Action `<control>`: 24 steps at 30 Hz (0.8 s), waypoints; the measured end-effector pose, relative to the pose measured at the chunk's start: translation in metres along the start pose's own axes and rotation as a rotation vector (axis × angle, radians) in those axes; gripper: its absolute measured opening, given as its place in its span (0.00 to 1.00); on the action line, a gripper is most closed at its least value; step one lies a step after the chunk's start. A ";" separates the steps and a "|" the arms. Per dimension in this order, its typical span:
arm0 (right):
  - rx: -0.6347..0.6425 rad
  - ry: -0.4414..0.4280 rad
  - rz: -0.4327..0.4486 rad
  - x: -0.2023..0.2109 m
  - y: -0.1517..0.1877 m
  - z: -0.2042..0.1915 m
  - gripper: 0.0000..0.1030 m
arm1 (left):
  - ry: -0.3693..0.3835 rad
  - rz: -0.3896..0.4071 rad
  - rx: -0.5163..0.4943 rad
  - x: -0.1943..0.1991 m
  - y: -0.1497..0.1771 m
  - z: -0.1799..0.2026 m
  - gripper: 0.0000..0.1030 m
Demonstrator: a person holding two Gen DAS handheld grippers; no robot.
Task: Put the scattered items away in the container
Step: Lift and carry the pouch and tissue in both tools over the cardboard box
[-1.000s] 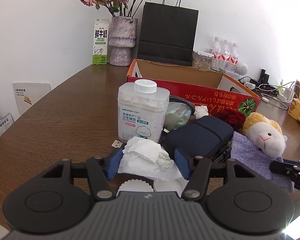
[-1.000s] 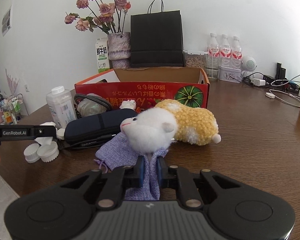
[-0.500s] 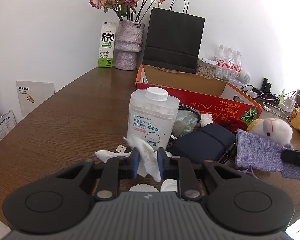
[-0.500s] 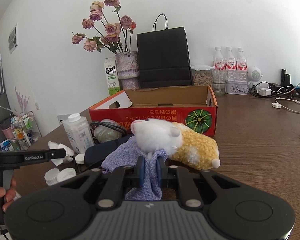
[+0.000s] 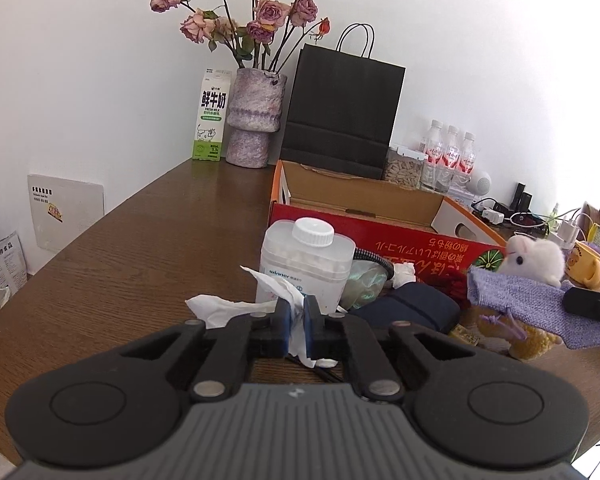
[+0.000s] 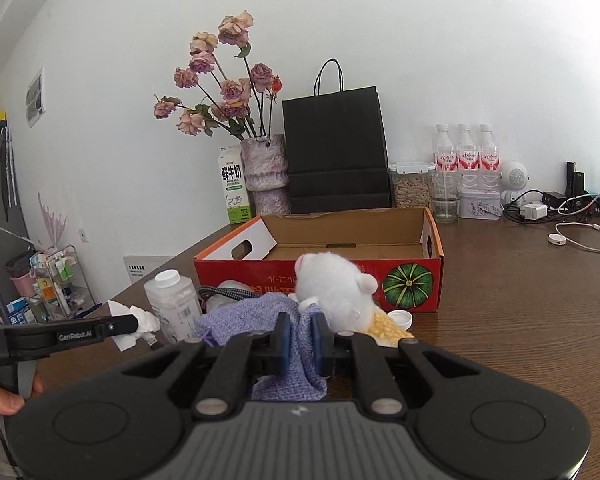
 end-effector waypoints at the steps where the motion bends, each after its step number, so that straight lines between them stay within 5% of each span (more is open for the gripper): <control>1: -0.003 -0.001 0.008 0.001 -0.002 0.000 0.10 | 0.004 0.008 -0.001 0.002 -0.002 0.001 0.07; 16: -0.030 0.004 0.125 0.005 -0.039 0.006 0.09 | 0.094 0.138 -0.051 0.023 -0.042 0.030 0.07; 24: -0.052 0.040 0.211 -0.013 -0.082 0.019 0.09 | 0.165 0.208 -0.097 -0.002 -0.083 0.060 0.07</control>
Point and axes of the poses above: each gripper's, at about its wrist camera, not at the fingertips, and x roughly against the way its jaws point, z to its right, y to its underside, the point moved 1 cm from there along -x, roughly the way its jaws point, and after that the axes turned 14 degrees about y, right-handed, at the moved point
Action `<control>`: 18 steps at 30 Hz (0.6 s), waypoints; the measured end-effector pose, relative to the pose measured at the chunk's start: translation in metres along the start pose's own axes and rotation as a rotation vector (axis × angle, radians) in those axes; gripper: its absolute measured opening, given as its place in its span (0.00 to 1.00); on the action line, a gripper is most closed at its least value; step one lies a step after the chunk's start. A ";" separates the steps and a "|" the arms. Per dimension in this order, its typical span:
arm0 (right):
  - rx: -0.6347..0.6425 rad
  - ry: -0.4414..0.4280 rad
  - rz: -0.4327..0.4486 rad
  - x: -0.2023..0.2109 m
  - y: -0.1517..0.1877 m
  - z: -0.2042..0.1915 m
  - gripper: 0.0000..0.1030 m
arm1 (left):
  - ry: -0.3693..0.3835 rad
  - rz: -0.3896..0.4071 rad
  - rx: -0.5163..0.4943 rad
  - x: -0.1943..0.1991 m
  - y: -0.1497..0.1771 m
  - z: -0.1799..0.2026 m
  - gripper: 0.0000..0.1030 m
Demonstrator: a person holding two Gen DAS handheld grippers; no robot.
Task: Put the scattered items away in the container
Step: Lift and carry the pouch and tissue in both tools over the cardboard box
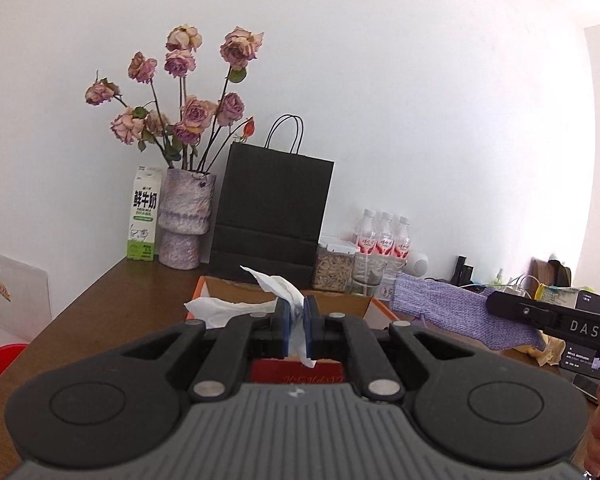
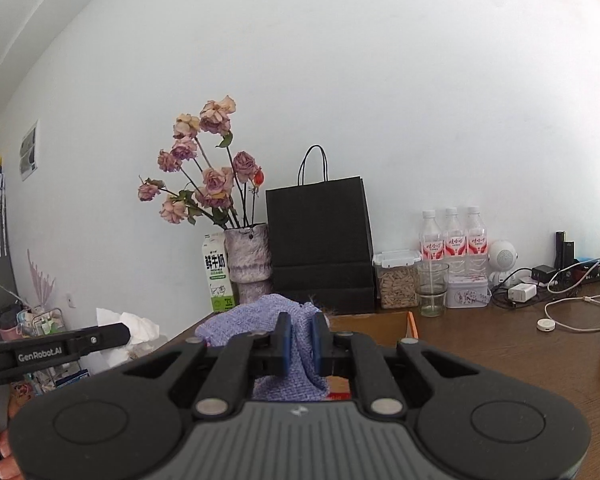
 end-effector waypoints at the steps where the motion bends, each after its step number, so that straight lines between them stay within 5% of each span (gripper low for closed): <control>1: -0.001 0.005 0.001 -0.006 -0.003 0.001 0.09 | 0.007 0.003 -0.001 -0.008 -0.004 0.001 0.07; 10: -0.024 0.032 -0.022 -0.075 -0.015 0.013 0.09 | 0.037 0.001 0.042 -0.087 -0.024 0.002 0.07; 18: 0.016 0.014 -0.106 -0.160 -0.005 0.020 0.09 | 0.001 -0.045 0.151 -0.155 -0.002 -0.020 0.07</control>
Point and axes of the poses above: each gripper's, at about its wrist camera, not at the fingertips, and x roughly against the way its jaws point, z to its right, y to its underside, the point moved 1 cm from there along -x, roughly the way its jaws point, and after that the axes turned 14 degrees about y, right-handed, at the moved point
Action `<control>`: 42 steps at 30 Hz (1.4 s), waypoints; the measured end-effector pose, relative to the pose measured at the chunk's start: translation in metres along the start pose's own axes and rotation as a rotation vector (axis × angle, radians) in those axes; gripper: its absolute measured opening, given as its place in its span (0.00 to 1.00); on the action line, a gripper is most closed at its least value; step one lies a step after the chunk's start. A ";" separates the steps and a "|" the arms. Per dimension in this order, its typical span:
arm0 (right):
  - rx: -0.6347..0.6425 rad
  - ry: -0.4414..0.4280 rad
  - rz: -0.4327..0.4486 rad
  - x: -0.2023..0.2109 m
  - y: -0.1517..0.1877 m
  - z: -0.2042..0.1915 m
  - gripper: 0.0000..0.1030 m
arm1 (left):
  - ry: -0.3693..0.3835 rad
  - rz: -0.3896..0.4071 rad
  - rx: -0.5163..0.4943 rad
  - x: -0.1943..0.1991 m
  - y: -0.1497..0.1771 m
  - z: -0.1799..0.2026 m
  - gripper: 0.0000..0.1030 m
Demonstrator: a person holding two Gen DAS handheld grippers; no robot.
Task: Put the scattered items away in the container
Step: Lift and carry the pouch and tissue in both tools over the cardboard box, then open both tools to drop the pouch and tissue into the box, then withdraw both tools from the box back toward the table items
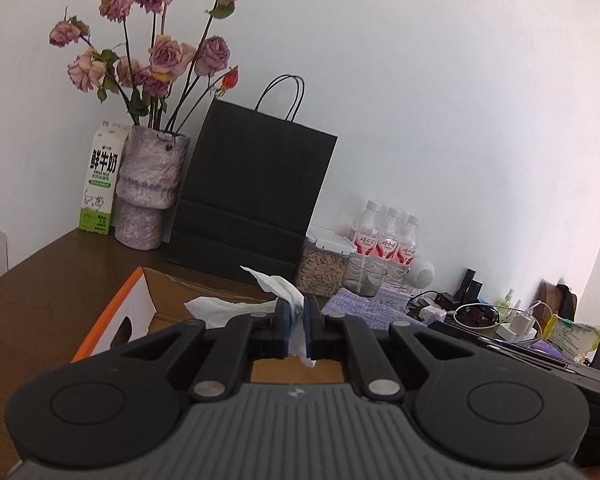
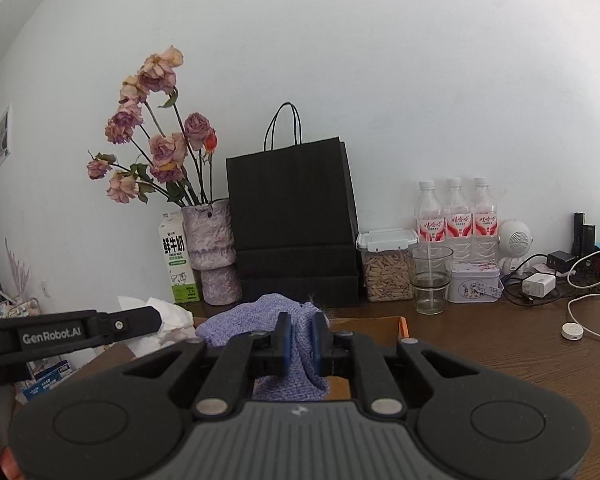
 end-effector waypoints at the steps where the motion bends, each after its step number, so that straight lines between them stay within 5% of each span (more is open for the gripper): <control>1: 0.007 -0.003 -0.012 -0.010 0.001 0.000 0.09 | -0.008 -0.009 0.009 -0.008 0.003 -0.004 0.07; 7: 0.012 -0.012 -0.112 -0.060 0.017 0.007 0.09 | -0.059 -0.065 0.050 -0.051 0.017 -0.026 0.07; 15: 0.052 0.004 -0.153 -0.070 0.031 0.004 0.09 | -0.090 -0.133 0.059 -0.065 0.030 -0.036 0.07; 18: 0.052 0.005 -0.151 -0.066 0.032 0.004 0.17 | -0.111 -0.140 0.071 -0.065 0.031 -0.038 0.09; 19: 0.047 0.015 -0.148 -0.065 0.032 0.004 0.23 | -0.117 -0.141 0.073 -0.065 0.031 -0.039 0.19; 20: 0.047 0.016 -0.148 -0.064 0.032 0.005 0.39 | -0.122 -0.140 0.076 -0.064 0.030 -0.039 0.29; 21: 0.040 0.013 -0.145 -0.062 0.032 0.006 0.52 | -0.128 -0.131 0.082 -0.062 0.030 -0.040 0.58; 22: 0.030 0.012 -0.136 -0.059 0.031 0.008 0.76 | -0.140 -0.120 0.082 -0.060 0.029 -0.039 0.84; 23: 0.021 0.014 -0.124 -0.056 0.030 0.010 0.89 | -0.151 -0.110 0.075 -0.057 0.029 -0.037 0.92; 25: 0.012 0.016 -0.096 -0.049 0.027 0.013 0.89 | -0.168 -0.077 0.051 -0.052 0.027 -0.031 0.98; 29: -0.025 0.028 -0.063 -0.040 0.023 0.020 1.00 | -0.169 -0.046 0.041 -0.046 0.024 -0.026 1.00; 42: -0.024 0.031 -0.029 -0.026 0.021 0.020 1.00 | -0.199 -0.054 0.049 -0.045 0.025 -0.025 1.00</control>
Point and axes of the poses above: each gripper's, at about its wrist camera, not at the fingertips, and x roughly against the way its jaws point, z to its right, y to its underside, the point moved 1 cm from there along -x, roughly the way its jaws point, and after that the axes turned 14 degrees about y, right-handed, at the moved point
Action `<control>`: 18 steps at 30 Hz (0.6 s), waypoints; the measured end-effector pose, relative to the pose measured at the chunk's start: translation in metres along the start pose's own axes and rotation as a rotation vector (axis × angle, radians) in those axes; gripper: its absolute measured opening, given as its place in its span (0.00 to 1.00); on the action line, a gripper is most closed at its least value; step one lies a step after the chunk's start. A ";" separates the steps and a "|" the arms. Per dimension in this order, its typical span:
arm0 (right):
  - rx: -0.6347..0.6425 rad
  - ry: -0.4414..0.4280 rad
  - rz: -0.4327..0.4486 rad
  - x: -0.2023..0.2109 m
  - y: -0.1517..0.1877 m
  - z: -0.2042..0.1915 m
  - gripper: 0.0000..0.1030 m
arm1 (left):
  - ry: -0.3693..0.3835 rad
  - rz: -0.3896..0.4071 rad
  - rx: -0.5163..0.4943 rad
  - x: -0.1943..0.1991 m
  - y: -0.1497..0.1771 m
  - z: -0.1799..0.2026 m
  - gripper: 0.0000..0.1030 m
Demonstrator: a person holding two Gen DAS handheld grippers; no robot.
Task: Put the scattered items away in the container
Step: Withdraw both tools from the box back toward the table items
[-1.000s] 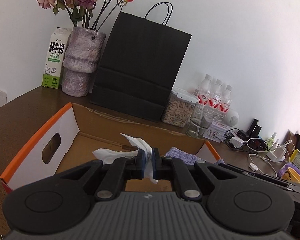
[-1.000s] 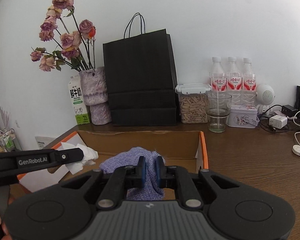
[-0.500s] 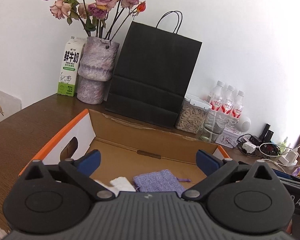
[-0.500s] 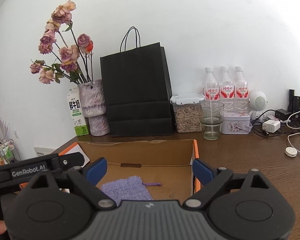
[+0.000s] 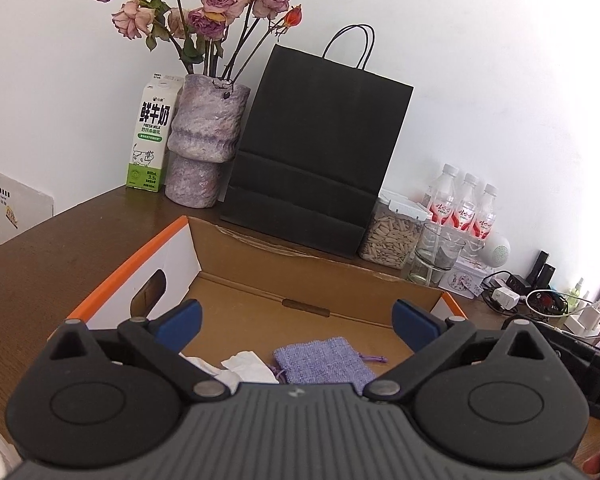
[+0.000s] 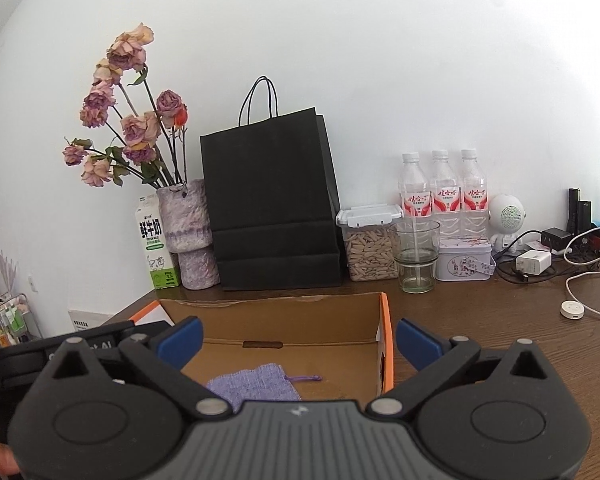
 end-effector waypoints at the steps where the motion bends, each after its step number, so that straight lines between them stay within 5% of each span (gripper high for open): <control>1: 0.000 0.002 0.002 0.001 0.000 0.000 1.00 | -0.001 0.002 0.000 0.001 0.000 0.000 1.00; 18: 0.037 -0.036 0.090 0.080 -0.005 -0.013 1.00 | -0.009 0.095 -0.056 0.066 -0.013 0.021 1.00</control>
Point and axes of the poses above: each gripper's, at about its wrist camera, not at the fingertips, and x roughly against the way its jaws point, z to its right, y to its underside, the point moved 1 cm from there along -x, roughly the way its jaws point, and after that the axes turned 14 degrees about y, right-handed, at the moved point
